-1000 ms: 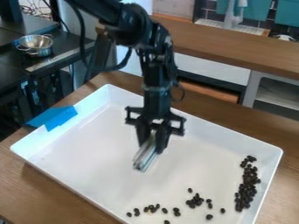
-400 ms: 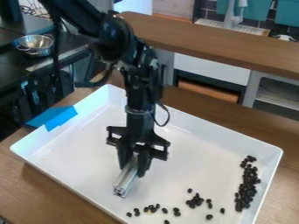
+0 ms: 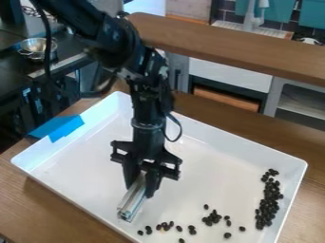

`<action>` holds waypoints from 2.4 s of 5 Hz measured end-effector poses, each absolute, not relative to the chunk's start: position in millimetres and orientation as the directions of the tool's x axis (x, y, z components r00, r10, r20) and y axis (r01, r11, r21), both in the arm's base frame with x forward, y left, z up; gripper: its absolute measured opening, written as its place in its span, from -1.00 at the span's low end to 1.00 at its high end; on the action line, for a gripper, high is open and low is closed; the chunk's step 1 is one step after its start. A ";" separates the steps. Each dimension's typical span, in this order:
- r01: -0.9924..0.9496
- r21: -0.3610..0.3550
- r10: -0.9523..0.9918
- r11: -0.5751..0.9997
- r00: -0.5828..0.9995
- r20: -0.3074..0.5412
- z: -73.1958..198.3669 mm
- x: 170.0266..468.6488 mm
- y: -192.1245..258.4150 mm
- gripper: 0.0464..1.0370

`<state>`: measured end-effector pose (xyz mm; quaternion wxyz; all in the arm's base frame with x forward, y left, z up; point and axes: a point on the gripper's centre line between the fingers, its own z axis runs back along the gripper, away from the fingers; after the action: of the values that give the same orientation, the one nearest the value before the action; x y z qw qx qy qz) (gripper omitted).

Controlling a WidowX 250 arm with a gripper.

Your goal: Sweep into pile

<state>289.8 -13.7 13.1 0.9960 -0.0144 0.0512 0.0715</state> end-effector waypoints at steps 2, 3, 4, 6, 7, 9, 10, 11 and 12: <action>-0.144 0.048 0.146 0.988 0.989 -0.029 -8.6 287.6 -32.1 -0.33; -0.153 0.063 0.154 0.986 0.988 -0.008 -10.3 289.6 -36.0 -0.33; -0.163 0.071 0.164 0.984 0.987 -0.004 -11.6 291.8 -38.1 -0.33; -0.232 0.005 0.232 0.973 0.971 -0.054 -8.1 311.3 -85.0 -0.33; -0.272 -0.009 0.270 0.962 0.959 -0.088 -7.3 320.4 -105.2 -0.33; -0.348 -0.017 0.345 0.937 0.935 -0.086 -10.7 360.0 -120.1 -0.33; -0.374 -0.022 0.371 0.927 0.925 -0.084 -12.7 375.6 -125.5 -0.33; -0.396 -0.036 0.390 0.918 0.914 -0.115 -11.0 380.0 -132.1 -0.33; -0.372 -0.079 0.359 0.925 0.922 -0.144 -7.2 380.6 -143.2 -0.33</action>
<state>380.6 -143.2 -7.2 0.9790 -0.0525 0.0635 0.1866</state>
